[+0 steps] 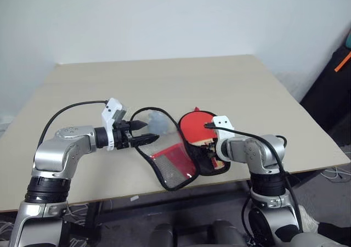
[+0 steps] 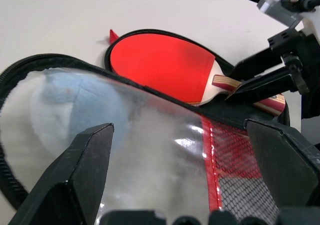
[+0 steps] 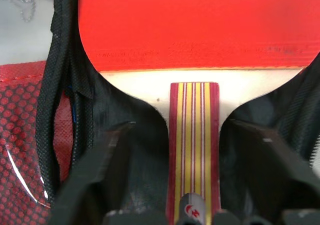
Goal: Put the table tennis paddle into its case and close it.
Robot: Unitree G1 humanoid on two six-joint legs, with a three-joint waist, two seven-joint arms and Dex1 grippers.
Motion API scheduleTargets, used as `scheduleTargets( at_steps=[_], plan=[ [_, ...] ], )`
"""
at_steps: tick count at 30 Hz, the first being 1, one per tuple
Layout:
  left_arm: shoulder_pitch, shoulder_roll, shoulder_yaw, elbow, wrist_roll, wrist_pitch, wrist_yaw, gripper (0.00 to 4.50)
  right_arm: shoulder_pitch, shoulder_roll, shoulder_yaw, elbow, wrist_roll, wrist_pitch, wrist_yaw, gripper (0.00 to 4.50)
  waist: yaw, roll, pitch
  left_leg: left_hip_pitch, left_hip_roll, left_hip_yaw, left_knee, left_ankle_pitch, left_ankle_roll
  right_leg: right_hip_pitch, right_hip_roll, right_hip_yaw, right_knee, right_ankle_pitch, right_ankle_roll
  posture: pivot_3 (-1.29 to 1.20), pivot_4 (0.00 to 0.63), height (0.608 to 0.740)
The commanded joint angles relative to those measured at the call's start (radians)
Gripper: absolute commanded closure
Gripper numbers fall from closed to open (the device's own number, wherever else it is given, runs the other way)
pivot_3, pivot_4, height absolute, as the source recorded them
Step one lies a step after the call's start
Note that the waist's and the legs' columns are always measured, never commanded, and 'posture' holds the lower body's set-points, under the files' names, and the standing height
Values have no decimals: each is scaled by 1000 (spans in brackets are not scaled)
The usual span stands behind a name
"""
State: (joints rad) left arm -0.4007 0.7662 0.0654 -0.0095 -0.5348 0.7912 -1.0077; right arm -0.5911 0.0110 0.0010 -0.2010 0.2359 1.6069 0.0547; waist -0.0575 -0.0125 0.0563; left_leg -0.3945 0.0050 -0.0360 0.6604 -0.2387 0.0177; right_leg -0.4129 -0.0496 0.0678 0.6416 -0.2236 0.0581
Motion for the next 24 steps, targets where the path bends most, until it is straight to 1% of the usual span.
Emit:
scheduleTargets(
  at_steps=[1,3,4,7,10,12,14,15,17,19,22,24],
  plan=[
    [-20,68,92,-30,-58,37,-30,0,-102,-77,-78,-121,119,0,142,21,-1,0,0,0,0,0,0,0,0,0,0,0,0,0,0,0,0,740],
    [-7,112,136,-15,-78,51,-51,0,-128,-194,-90,-190,224,-33,291,21,-1,1,1,-1,0,0,0,0,0,-1,0,0,0,0,0,0,0,740],
    [1,130,154,-8,-87,58,-59,0,-131,-251,-93,-202,251,-56,338,21,-1,1,1,-1,0,0,-1,0,0,-1,0,0,-1,0,0,0,0,740],
    [43,182,197,17,-95,65,-87,0,-124,-415,-100,-158,267,-144,427,21,0,0,1,0,1,0,-2,0,0,0,0,-1,-3,-1,0,0,0,740],
    [89,208,206,53,-62,36,-91,0,-127,-523,-99,-71,250,-234,470,21,0,1,1,1,1,1,-2,0,0,0,-1,-1,-3,-2,-3,0,0,740],
    [102,191,208,80,-37,1,-64,394,-143,-560,-101,-15,244,-274,484,0,0,1,1,1,1,1,-1,0,0,0,-1,-1,-2,-2,-4,0,0,740],
    [122,172,199,73,-37,-7,-58,890,-157,-579,-96,18,242,-304,487,0,1,1,1,1,1,1,-1,0,0,0,0,-1,-2,-2,-4,0,0,740],
    [132,165,194,69,-35,-9,-56,1320,-160,-581,-93,25,243,-311,486,0,1,1,1,1,1,2,-1,0,0,0,0,-1,-2,-2,-4,0,0,740],
    [163,139,169,57,-15,-24,-39,1985,-168,-577,-91,33,245,-321,478,0,3,1,1,0,1,2,-1,0,0,-1,0,0,-2,-1,-4,0,0,740],
    [200,115,145,42,-2,-34,-27,2742,-170,-570,-92,32,249,-321,470,0,4,1,1,0,1,2,-1,0,0,-1,0,0,-2,-1,-4,0,0,740],
    [220,85,121,14,-1,-33,-12,3771,-165,-553,-94,9,260,-305,455,0,4,0,1,-1,1,3,-1,0,0,-1,0,0,-2,-1,-3,0,0,740],
    [215,65,103,-6,-8,-25,-3,3771,-164,-543,-98,-1,264,-295,447,0,6,0,1,-1,2,2,0,0,0,-1,0,0,-1,-1,-4,0,0,740]
  ],
)
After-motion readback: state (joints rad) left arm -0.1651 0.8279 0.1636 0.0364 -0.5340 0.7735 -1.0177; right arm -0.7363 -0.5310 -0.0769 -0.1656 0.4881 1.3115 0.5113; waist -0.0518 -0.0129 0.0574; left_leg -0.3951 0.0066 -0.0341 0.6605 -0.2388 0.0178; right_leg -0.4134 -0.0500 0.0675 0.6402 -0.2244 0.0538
